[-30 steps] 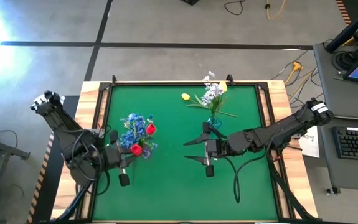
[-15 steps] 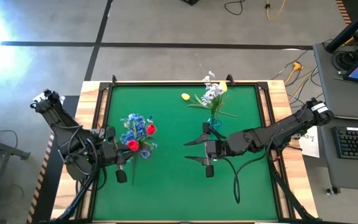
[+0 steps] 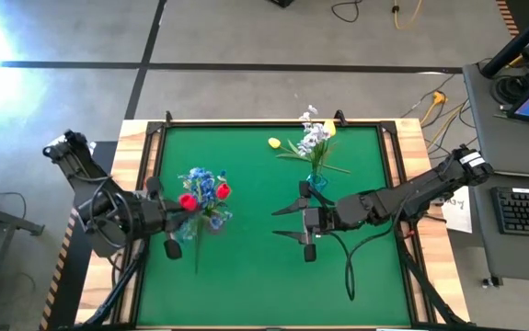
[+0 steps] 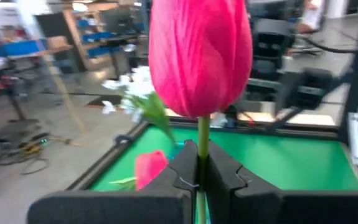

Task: Sort flowers into vase by color
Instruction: Put the red tulip into the violet vase

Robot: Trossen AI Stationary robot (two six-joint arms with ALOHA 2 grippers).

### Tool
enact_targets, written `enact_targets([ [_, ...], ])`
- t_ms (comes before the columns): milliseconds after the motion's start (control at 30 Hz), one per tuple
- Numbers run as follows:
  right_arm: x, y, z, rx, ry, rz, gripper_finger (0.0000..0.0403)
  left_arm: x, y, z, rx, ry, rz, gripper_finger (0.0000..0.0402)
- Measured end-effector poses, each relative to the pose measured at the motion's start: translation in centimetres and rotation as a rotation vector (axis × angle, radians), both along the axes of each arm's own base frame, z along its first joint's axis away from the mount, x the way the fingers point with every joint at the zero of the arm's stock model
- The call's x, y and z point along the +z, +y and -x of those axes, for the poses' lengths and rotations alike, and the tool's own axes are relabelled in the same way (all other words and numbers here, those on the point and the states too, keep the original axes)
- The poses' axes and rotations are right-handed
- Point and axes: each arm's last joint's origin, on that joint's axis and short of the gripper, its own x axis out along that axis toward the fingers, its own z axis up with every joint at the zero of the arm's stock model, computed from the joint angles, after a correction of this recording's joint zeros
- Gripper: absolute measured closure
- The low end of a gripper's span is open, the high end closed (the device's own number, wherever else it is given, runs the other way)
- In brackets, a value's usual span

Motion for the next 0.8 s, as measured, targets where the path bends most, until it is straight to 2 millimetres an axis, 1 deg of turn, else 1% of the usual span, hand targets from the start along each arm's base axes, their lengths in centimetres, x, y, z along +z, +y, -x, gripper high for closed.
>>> enact_targets([
  [200, 0.0, -0.1, 0.0, -0.003, -0.001, 0.000, 0.0211, 1.1, 1.4, 1.2, 0.026, -0.021, 0.011, 0.0402],
  [367, 0.0, -0.2, -0.1, -0.008, -0.001, -0.001, 0.0211, 1.8, 2.5, 2.1, 0.028, -0.058, 0.067, 0.0402],
  [567, -0.1, -0.2, -0.1, -0.008, 0.014, 0.005, 0.0211, 1.8, 3.3, 2.8, 0.025, -0.039, 0.051, 0.0402],
  [800, -0.2, -0.2, -0.1, -0.008, 0.024, 0.008, 0.0211, 1.4, 3.5, 3.0, 0.023, -0.004, 0.012, 0.0402],
])
